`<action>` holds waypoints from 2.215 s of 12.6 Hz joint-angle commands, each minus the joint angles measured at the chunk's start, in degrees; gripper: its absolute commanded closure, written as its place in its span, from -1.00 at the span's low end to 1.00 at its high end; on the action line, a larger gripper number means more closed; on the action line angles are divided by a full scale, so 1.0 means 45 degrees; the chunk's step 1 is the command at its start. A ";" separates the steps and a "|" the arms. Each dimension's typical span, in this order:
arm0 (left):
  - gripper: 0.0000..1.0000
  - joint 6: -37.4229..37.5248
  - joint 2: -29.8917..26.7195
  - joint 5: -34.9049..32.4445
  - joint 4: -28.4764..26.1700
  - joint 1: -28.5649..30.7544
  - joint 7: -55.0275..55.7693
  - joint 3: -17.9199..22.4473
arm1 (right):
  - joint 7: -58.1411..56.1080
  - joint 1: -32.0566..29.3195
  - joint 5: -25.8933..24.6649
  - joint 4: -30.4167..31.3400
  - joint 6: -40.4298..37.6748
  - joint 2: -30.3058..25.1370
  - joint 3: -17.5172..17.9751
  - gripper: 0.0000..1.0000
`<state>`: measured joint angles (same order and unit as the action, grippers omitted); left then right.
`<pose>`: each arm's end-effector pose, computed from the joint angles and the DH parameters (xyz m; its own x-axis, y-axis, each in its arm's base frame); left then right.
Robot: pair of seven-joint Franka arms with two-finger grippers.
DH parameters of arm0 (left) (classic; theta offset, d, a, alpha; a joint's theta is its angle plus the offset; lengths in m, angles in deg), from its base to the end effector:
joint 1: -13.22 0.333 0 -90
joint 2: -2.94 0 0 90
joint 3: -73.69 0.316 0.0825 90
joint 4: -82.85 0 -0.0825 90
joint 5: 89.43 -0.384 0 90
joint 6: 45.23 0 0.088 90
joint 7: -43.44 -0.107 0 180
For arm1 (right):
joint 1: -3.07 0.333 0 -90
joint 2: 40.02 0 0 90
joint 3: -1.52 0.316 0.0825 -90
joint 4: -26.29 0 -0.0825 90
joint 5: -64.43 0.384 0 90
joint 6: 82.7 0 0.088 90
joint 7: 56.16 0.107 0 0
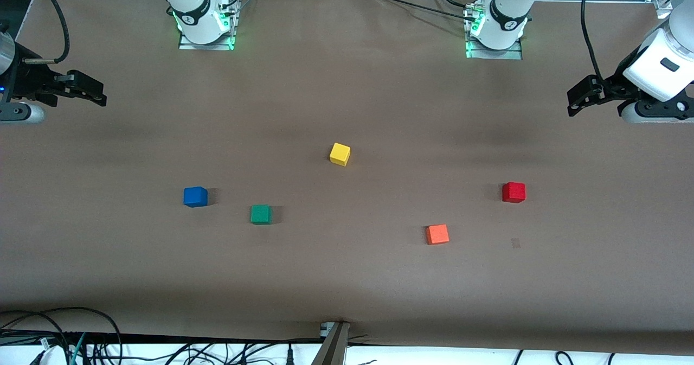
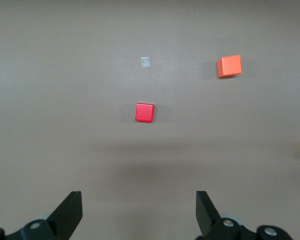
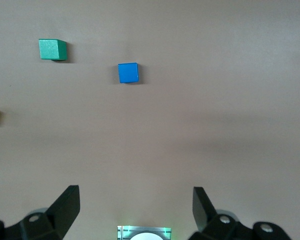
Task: Pass red block to right arm, stack on blue
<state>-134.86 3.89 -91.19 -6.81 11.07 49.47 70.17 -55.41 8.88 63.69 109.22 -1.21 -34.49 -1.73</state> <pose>0.5564 -0.0516 0.6176 0.9999 0.0064 -0.0139 0.0060 -0.9995 -0.0313 0.5680 0.0256 0.6156 0.9922 0.0289 -0.1209 0.0316 -0.9993 0.0200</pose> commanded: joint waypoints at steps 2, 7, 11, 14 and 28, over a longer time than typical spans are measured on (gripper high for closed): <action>-1.00 0.0463 -0.0249 0.0196 0.0236 -0.0127 -0.0754 0.0079 | -0.0185 -0.0003 -0.0167 -0.0361 -0.0099 0.0157 0.0077 -1.00; -1.00 0.0464 -0.0093 0.0196 0.0257 0.0106 -0.0812 0.0215 | -0.0127 -0.0061 -0.0187 -0.0361 -0.0080 0.0235 0.0057 -1.00; -1.00 0.0834 0.0356 0.0195 0.0315 0.0185 -0.0677 0.0215 | -0.0127 -0.0022 -0.0148 -0.0361 0.0096 0.0235 0.0077 -1.00; -1.00 0.0893 0.0630 0.0040 0.0316 0.0166 -0.0714 0.0215 | -0.0127 -0.0022 -0.0148 -0.0361 0.0096 0.0274 0.0077 -1.00; -1.00 -0.2109 0.3420 0.0020 -0.0152 0.0556 -0.1144 0.0215 | -0.0127 -0.0003 -0.0128 -0.0361 0.0135 0.0547 0.0077 -1.00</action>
<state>-141.10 16.59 -91.14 -7.32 13.12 46.05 71.19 -55.41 8.94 63.66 109.19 -0.15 -32.68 -1.68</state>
